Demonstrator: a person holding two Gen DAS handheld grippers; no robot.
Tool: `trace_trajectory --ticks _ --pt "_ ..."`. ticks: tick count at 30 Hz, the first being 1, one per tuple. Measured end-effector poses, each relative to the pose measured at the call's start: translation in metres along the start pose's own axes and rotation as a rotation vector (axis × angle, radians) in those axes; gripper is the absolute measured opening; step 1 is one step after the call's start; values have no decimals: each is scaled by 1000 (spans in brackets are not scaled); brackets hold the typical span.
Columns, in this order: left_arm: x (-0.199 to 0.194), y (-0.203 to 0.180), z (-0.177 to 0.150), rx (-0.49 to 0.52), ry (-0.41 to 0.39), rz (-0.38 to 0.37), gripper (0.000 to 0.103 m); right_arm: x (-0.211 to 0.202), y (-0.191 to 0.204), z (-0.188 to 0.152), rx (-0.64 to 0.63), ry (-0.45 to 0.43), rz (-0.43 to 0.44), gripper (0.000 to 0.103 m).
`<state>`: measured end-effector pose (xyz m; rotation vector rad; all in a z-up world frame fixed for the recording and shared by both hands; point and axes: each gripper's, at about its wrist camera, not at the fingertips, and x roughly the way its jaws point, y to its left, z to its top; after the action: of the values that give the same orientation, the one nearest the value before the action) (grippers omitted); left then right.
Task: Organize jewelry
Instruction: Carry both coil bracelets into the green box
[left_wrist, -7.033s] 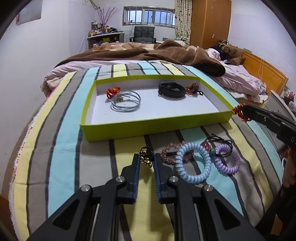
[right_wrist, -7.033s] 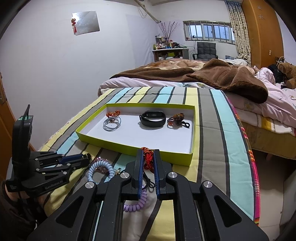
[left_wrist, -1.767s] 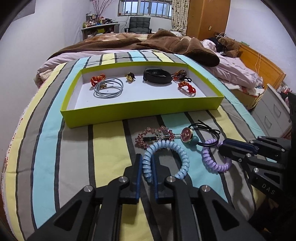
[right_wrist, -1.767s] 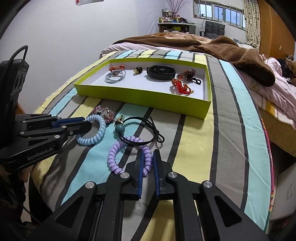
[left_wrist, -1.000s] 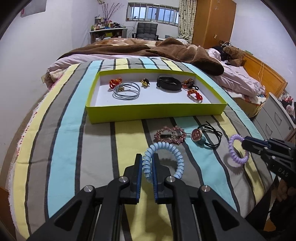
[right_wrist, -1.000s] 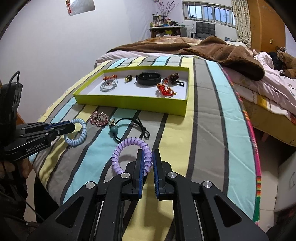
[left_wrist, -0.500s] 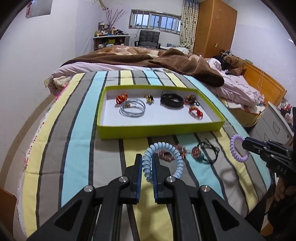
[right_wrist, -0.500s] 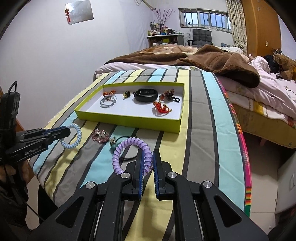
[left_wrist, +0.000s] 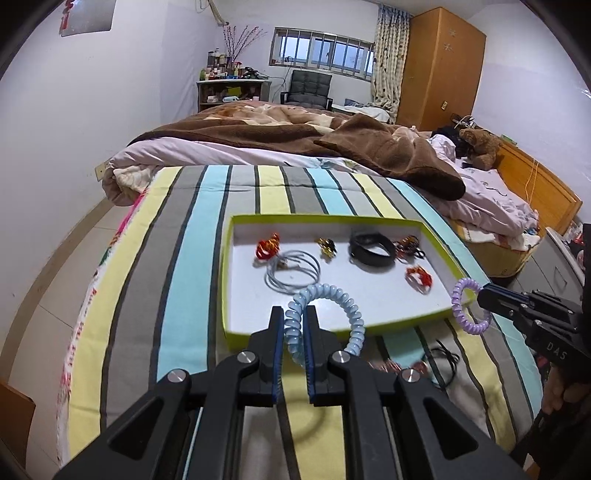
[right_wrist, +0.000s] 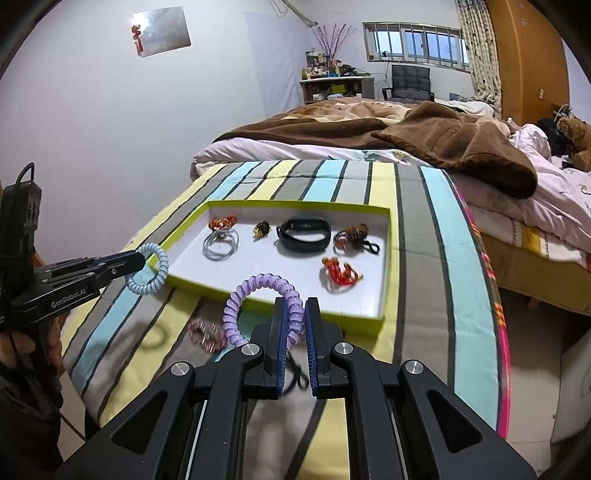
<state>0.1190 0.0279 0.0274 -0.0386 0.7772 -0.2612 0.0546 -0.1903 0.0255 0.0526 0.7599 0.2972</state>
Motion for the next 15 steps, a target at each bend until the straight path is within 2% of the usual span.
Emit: trace_trajectory --ticks 15 --pt "57 24 22 -36 78 12 11 71 1 36 -31 81 -23 10"
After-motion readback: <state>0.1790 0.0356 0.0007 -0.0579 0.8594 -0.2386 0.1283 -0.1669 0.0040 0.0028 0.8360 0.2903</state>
